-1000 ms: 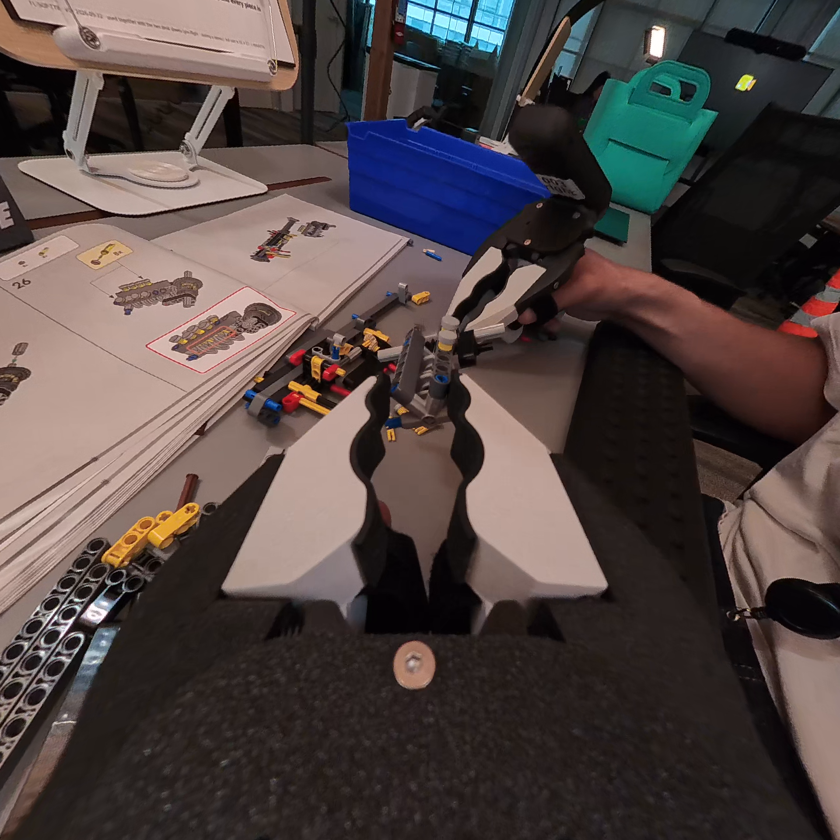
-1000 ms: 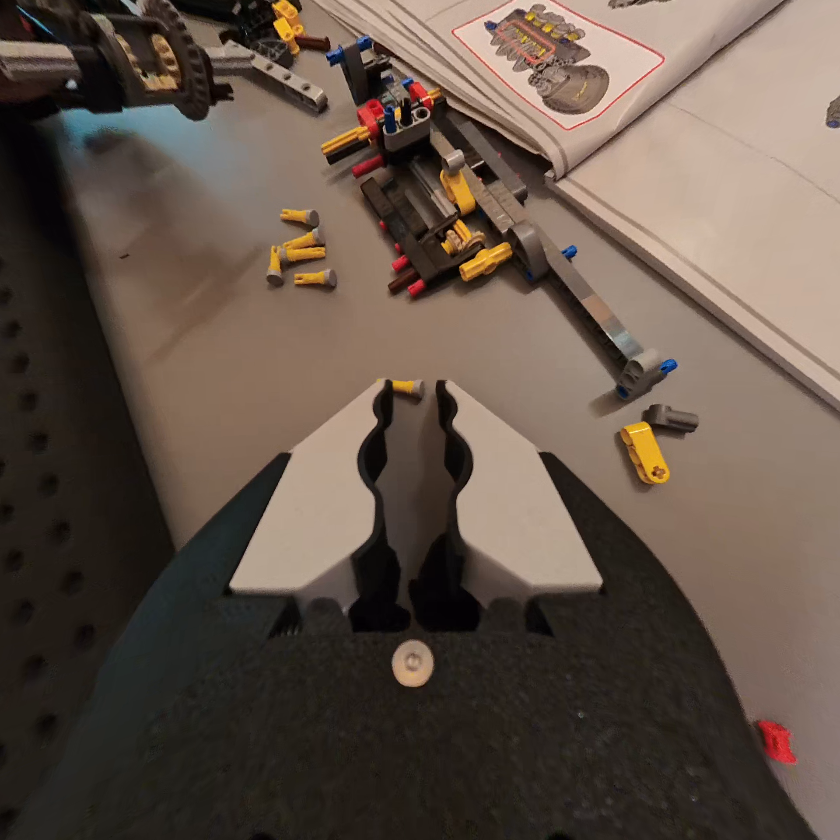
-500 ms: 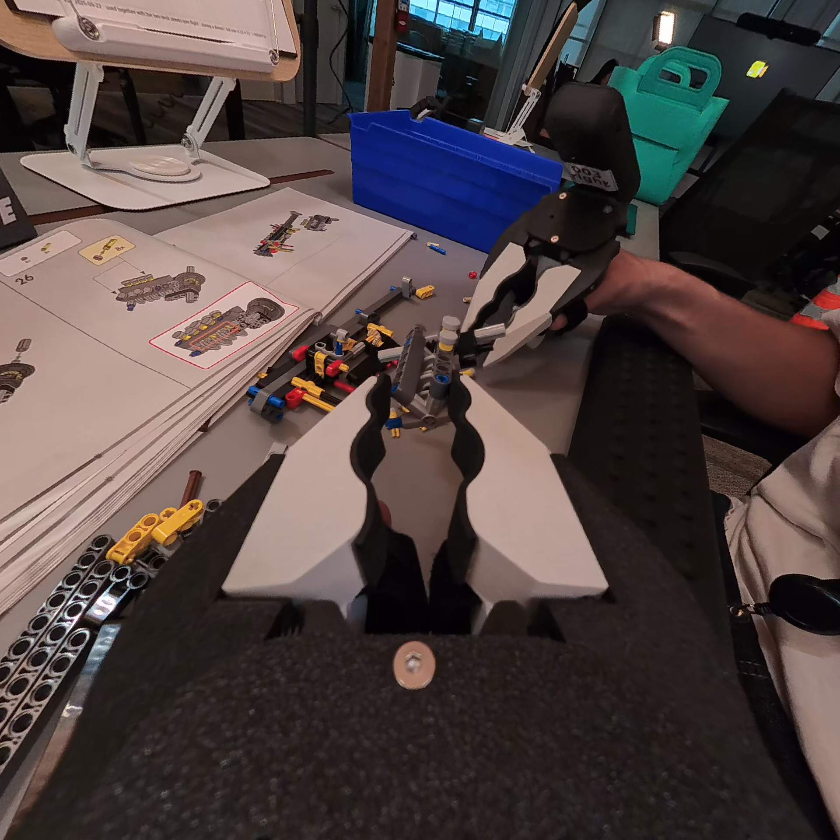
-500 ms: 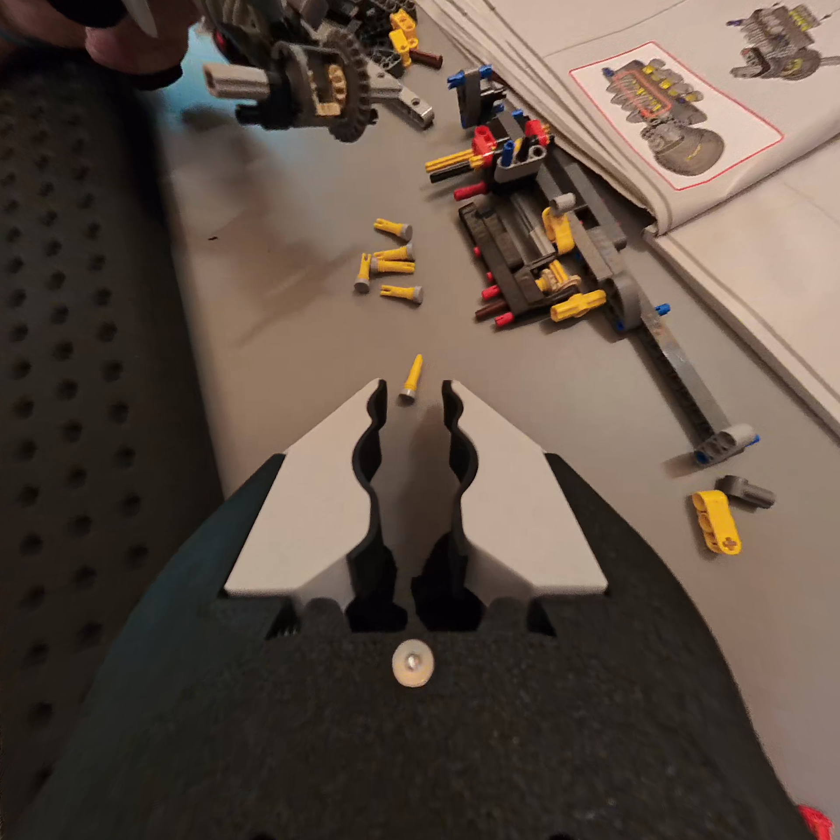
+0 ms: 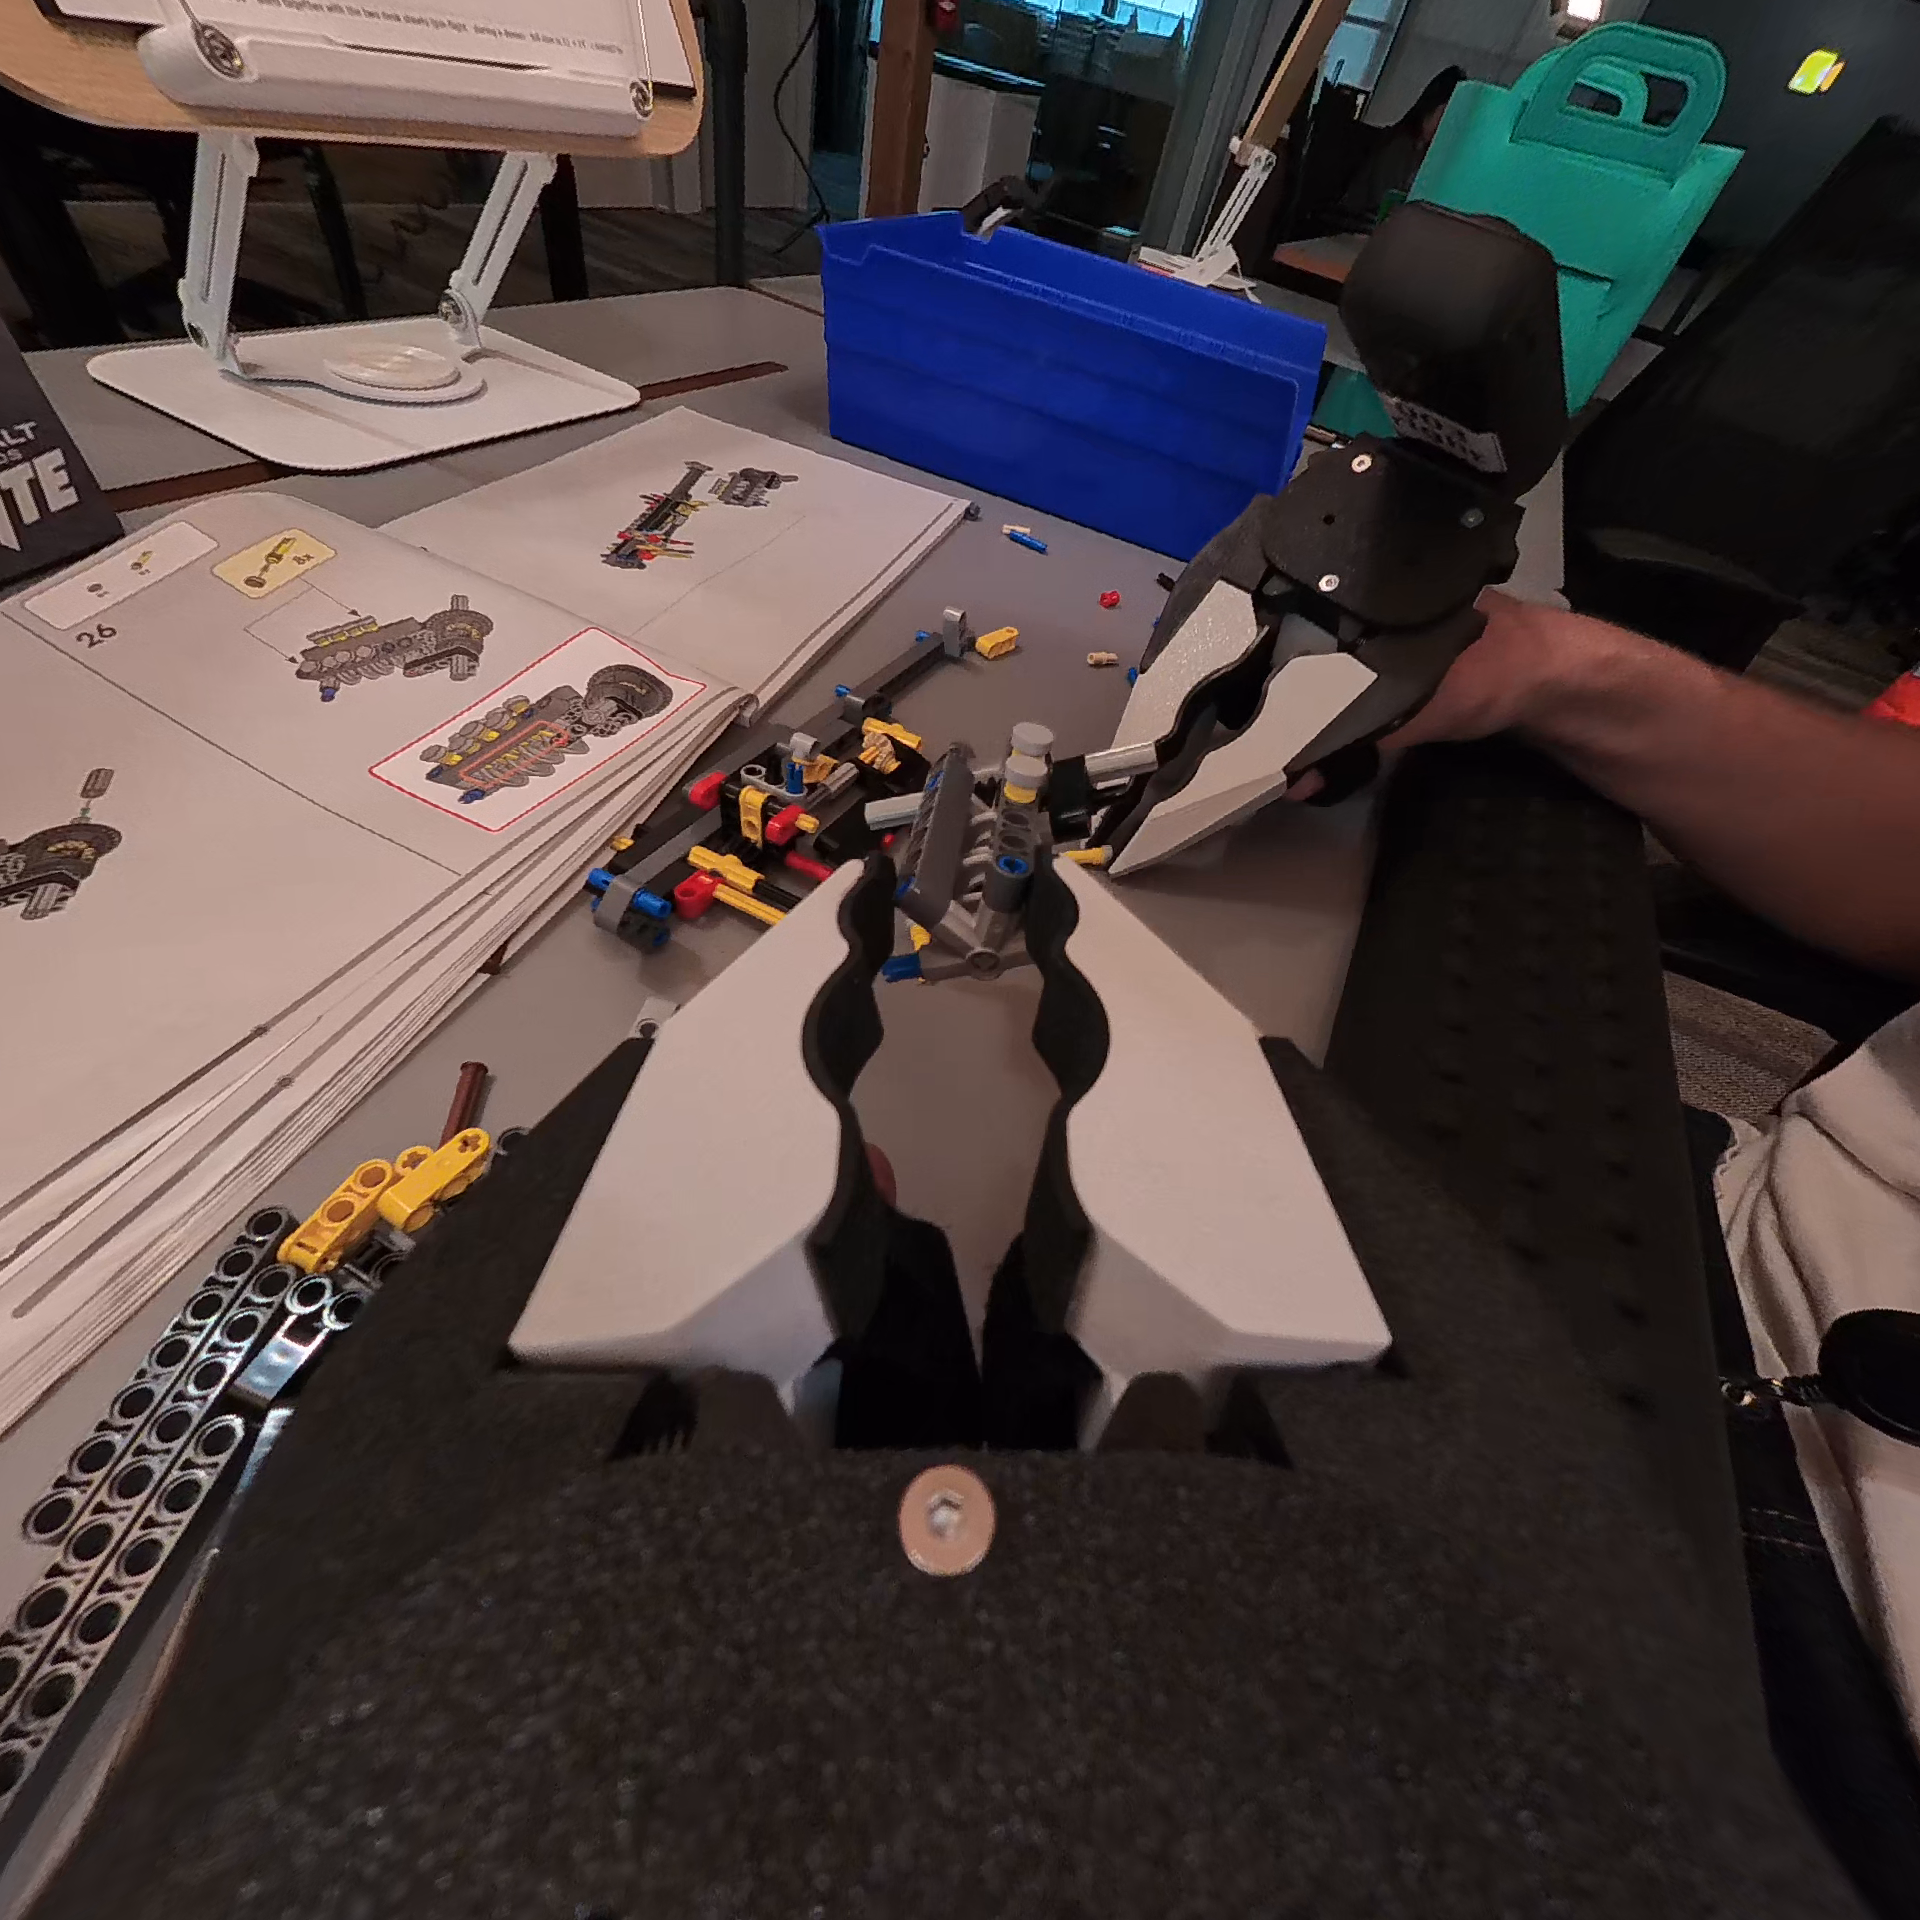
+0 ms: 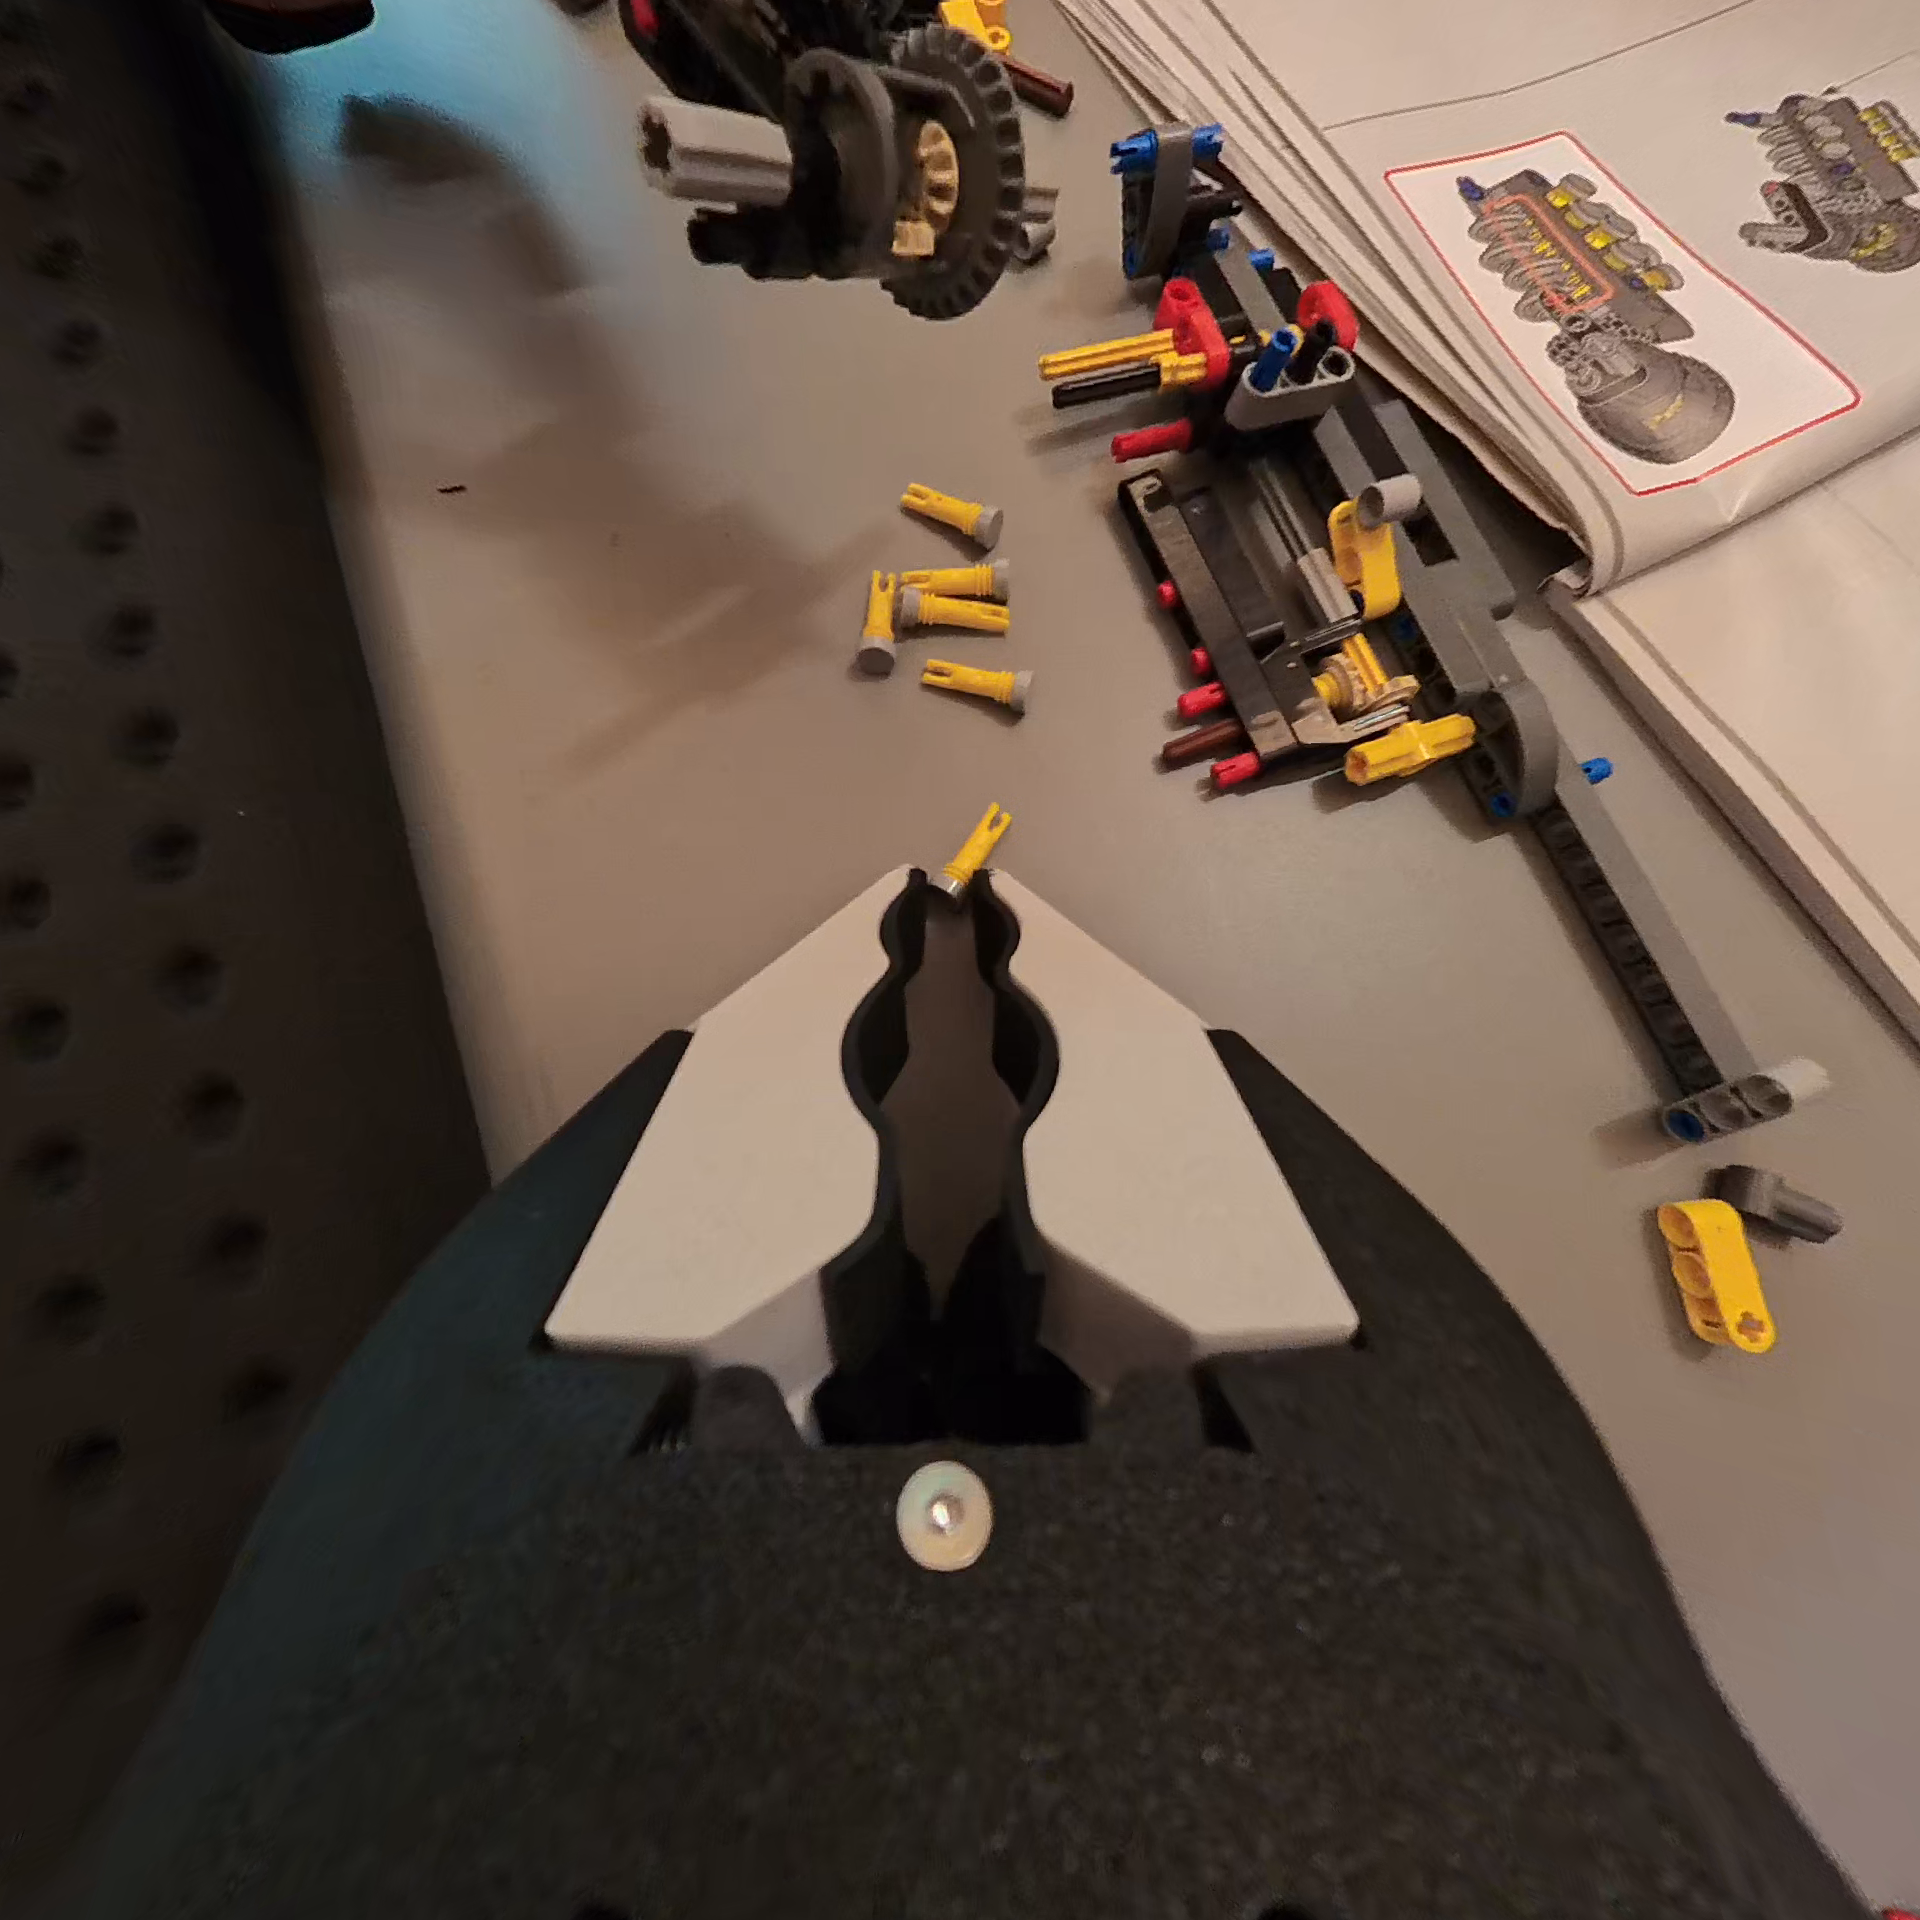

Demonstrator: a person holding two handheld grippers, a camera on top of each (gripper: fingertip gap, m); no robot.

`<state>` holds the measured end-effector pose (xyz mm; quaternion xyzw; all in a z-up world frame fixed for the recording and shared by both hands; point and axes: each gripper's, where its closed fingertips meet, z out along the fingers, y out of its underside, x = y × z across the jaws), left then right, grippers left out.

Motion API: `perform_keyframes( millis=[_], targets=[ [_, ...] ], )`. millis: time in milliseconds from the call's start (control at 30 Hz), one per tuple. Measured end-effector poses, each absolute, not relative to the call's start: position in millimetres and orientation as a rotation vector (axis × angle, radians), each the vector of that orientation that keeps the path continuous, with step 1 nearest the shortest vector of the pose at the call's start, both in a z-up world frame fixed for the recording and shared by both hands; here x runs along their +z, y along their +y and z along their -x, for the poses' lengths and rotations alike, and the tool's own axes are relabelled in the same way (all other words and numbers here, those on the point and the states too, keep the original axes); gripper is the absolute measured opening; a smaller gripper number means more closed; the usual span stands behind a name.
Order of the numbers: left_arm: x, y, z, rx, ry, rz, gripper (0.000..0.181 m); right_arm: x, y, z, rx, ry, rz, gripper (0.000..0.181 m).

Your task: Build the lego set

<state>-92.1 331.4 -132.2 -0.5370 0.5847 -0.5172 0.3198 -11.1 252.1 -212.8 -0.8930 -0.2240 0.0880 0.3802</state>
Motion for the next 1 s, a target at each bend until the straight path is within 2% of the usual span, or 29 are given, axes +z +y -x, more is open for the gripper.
perform_keyframes(
  millis=[133, 333, 600, 1000],
  targets=[
    [-132, 336, 90, -1.212, 1.546, 1.342, 0.024, -195, 258, 14, 0.275, -0.530, 2.228, 0.008],
    [-117, 332, 88, -0.695, 1.543, 0.884, 0.024, -108, 279, 69, 0.784, -0.327, 1.989, 0.007],
    [-125, 323, 85, -0.350, 1.587, 0.653, 0.024, -123, 284, 91, 0.275, -0.650, 2.221, 0.007],
    [-136, 315, 82, -0.199, 1.631, 0.564, 0.024, -137, 284, 83, 0.089, -0.676, 2.386, 0.007]
  ],
)
